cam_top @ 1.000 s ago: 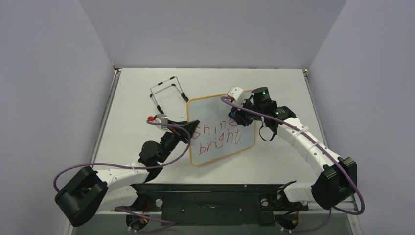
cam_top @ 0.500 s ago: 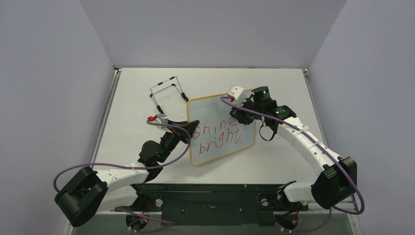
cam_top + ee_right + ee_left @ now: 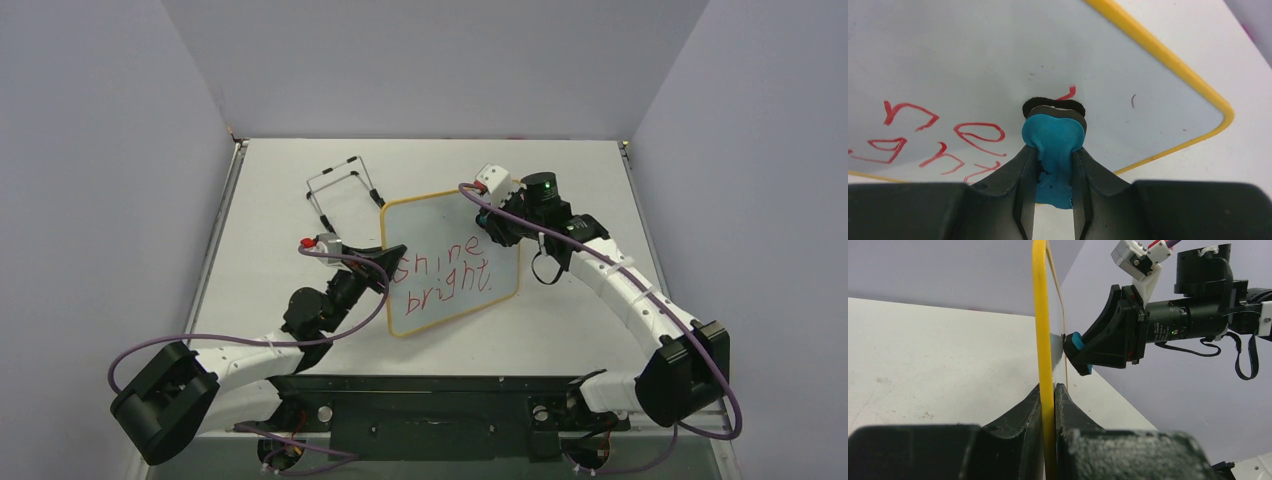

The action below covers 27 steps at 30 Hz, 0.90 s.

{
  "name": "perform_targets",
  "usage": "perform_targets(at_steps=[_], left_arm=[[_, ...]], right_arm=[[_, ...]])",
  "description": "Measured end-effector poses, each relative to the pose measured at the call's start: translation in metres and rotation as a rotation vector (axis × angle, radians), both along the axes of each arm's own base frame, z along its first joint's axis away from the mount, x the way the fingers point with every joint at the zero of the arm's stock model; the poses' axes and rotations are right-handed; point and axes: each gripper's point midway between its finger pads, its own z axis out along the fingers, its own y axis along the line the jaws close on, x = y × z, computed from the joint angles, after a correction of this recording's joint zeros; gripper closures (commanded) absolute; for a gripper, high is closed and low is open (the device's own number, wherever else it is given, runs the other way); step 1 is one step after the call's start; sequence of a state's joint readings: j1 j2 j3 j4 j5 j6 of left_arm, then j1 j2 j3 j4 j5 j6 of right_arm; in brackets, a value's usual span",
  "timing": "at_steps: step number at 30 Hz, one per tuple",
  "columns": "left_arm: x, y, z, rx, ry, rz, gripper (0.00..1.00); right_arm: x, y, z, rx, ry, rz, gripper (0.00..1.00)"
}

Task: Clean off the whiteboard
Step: Erase the whiteboard at the center of the board.

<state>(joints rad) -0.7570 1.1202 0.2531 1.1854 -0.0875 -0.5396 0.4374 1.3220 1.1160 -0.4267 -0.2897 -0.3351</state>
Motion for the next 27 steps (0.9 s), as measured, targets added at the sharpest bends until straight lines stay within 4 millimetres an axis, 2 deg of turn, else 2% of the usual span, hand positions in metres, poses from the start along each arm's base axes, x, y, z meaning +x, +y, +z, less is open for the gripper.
perform_targets(at_steps=[3,8,12,18,22,27], left_arm=[[-0.001,-0.001,0.001,0.001,-0.006,-0.007,1.00],[-0.001,0.000,0.001,0.002,-0.003,-0.004,1.00],[0.001,0.001,0.000,0.000,0.001,0.009,1.00],[0.001,0.002,0.000,-0.001,0.002,0.013,1.00],[0.001,0.001,0.001,0.000,-0.001,0.007,1.00],[0.001,0.002,0.000,-0.001,0.003,0.013,1.00]], right_arm=[[-0.008,-0.002,-0.008,-0.022,0.041,0.057,1.00],[-0.016,0.010,-0.010,-0.005,0.062,0.107,1.00],[-0.005,0.013,-0.004,0.049,0.042,0.028,1.00],[0.012,0.001,0.002,0.054,-0.011,-0.081,1.00],[0.001,0.000,-0.005,-0.009,0.021,0.016,1.00],[-0.013,0.012,-0.015,-0.030,0.071,0.128,1.00]])
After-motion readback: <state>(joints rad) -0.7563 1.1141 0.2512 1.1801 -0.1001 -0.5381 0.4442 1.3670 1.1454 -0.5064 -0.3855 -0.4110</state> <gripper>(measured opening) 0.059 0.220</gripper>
